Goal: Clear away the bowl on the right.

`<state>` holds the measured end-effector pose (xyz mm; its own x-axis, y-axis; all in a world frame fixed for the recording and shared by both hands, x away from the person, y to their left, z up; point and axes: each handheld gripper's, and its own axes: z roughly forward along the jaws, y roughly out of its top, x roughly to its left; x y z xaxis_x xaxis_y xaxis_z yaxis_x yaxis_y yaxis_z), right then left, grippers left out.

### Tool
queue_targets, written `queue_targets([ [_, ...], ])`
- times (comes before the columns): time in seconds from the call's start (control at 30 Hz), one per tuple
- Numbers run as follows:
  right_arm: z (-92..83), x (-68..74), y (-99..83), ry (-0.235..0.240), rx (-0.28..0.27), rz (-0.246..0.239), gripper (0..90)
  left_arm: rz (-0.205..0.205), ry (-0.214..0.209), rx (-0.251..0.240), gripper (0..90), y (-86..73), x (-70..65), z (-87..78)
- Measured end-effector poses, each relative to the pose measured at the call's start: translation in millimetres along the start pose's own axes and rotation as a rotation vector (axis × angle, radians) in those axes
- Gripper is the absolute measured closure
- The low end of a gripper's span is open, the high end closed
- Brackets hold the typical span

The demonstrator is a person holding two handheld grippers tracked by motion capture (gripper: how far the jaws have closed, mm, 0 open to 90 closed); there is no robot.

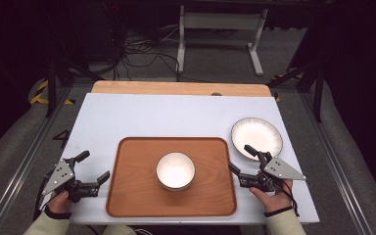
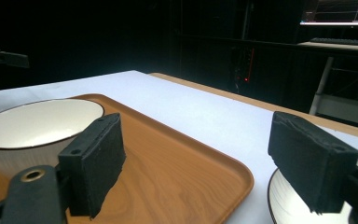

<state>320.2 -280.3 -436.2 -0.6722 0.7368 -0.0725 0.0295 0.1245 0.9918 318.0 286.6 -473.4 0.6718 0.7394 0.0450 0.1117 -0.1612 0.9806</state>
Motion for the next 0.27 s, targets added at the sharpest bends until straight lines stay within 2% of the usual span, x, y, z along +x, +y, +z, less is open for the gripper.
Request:
queue_targets([
  [0.27,-0.7,-2.3,-15.4,-0.004,0.025,0.017,18.5,0.000,-0.001,-0.001,0.3,0.0,0.0,0.0],
])
